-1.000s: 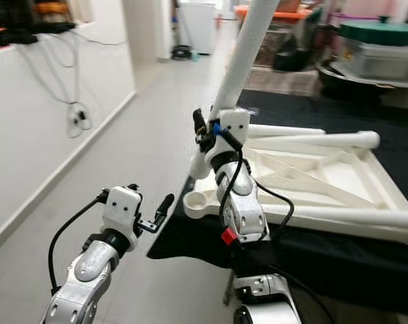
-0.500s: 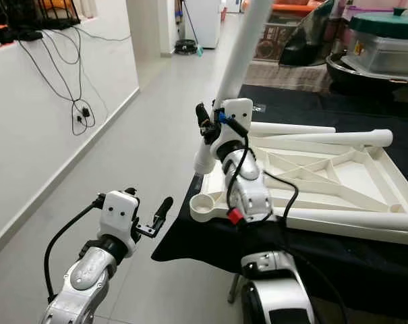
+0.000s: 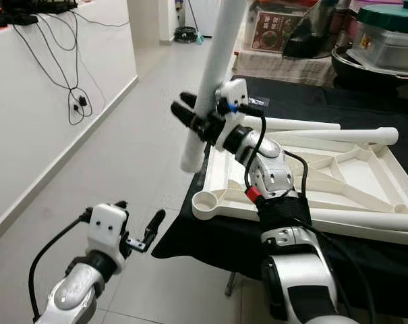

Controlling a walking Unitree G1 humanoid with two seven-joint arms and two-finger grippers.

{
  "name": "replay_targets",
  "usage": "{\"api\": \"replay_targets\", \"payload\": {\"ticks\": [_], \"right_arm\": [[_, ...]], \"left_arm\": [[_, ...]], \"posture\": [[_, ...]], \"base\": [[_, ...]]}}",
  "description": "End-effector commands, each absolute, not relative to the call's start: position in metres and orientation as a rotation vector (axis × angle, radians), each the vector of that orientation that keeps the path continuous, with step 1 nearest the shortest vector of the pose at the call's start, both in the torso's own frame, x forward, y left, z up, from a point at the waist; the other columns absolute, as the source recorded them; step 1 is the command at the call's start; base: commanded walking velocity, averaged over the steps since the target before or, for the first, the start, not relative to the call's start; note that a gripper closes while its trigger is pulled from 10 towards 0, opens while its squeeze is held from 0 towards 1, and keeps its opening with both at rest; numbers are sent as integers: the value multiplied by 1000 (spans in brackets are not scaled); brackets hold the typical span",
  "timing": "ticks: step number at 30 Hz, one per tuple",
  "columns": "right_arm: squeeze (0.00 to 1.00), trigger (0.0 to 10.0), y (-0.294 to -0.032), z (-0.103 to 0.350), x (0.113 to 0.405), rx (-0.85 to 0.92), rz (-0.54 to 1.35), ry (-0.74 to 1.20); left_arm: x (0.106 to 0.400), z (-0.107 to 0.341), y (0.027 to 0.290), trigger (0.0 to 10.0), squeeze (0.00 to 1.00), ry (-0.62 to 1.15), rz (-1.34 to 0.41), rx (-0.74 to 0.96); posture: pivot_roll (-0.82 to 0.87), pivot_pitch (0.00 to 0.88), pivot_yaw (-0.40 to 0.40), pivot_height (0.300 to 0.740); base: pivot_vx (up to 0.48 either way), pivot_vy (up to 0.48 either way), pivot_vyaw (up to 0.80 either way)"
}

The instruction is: Building children table

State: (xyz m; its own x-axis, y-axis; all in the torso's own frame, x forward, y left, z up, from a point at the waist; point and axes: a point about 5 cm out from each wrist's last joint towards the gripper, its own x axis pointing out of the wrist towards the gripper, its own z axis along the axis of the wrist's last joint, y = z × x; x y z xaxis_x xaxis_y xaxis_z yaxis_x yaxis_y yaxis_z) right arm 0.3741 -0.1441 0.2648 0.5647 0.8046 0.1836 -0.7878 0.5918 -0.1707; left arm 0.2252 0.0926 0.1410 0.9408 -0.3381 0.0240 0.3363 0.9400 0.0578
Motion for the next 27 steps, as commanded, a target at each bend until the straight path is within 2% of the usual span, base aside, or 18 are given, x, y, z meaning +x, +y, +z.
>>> {"api": "replay_targets", "payload": {"ticks": [1, 5, 6, 14, 27], "right_arm": [[0, 10000, -146, 261, 372, -100, 1003, -220], [0, 10000, -153, 259, 369, -86, 1073, -177], [0, 10000, -160, 258, 364, -97, 1168, -143], [0, 10000, -164, 258, 359, -121, 1250, -132], [0, 10000, -158, 245, 363, -195, 1233, -133]], "left_arm": [[223, 141, 94, 10000, 0, -20, -351, 58], [221, 140, 95, 10000, 0, -15, -350, 54], [218, 139, 96, 10000, 0, -6, -352, 52], [215, 138, 96, 10000, 0, 3, -356, 55], [215, 140, 93, 10000, 0, 3, -371, 63]], "posture": [[59, 109, -59, 740], [61, 110, -55, 740], [60, 113, -49, 740], [67, 119, -45, 740], [75, 139, -43, 740]], "base": [[0, 0, 0], [0, 0, 0], [0, 0, 0], [0, 0, 0], [0, 0, 0]]}}
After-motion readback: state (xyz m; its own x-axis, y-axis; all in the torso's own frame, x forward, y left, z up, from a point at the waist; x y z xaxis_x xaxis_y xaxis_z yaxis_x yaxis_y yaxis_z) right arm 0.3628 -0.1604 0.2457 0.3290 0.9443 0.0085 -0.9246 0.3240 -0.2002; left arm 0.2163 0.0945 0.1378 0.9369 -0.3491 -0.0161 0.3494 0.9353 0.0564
